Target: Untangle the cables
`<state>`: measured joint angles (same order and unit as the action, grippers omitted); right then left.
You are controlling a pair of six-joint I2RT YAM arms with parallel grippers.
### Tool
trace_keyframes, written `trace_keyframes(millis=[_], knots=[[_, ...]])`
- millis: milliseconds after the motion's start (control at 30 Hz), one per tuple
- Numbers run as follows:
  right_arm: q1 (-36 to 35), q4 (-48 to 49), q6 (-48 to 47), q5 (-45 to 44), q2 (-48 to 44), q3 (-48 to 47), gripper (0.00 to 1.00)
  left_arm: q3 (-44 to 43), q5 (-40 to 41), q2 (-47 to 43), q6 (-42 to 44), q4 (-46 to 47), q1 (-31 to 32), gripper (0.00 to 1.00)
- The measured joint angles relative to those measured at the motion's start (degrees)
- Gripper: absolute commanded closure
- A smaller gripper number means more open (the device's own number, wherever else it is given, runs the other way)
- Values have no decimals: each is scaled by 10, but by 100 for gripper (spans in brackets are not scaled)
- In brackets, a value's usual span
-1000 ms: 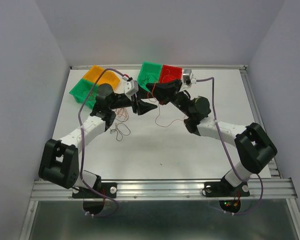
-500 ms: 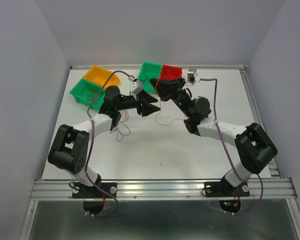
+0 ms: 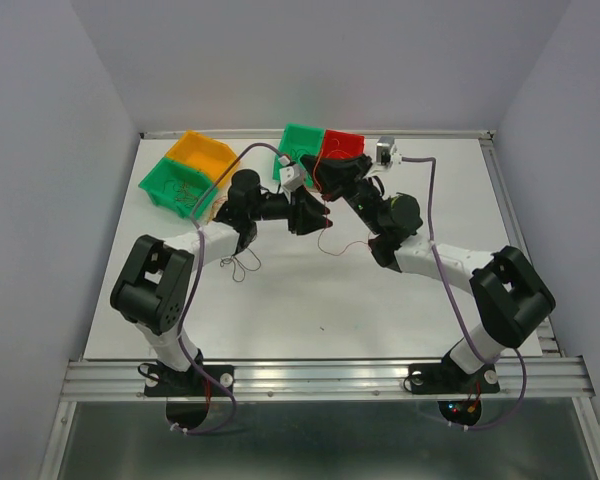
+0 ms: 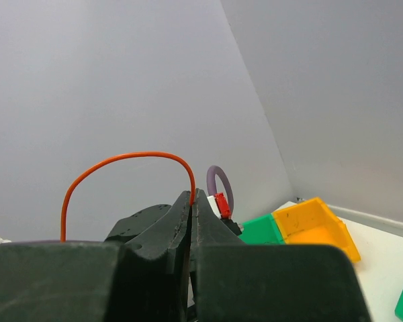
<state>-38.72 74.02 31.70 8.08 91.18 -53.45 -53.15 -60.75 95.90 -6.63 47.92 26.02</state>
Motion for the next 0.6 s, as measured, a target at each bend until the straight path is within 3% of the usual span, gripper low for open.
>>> trace_keyframes(millis=[333,600], knots=[[0,0,-24,-9,-20,0,99,-5,16,-1,12,-23,-3,46],[0,2,-46,-17,-54,10,99,2,57,-56,4,-24,-21,43]])
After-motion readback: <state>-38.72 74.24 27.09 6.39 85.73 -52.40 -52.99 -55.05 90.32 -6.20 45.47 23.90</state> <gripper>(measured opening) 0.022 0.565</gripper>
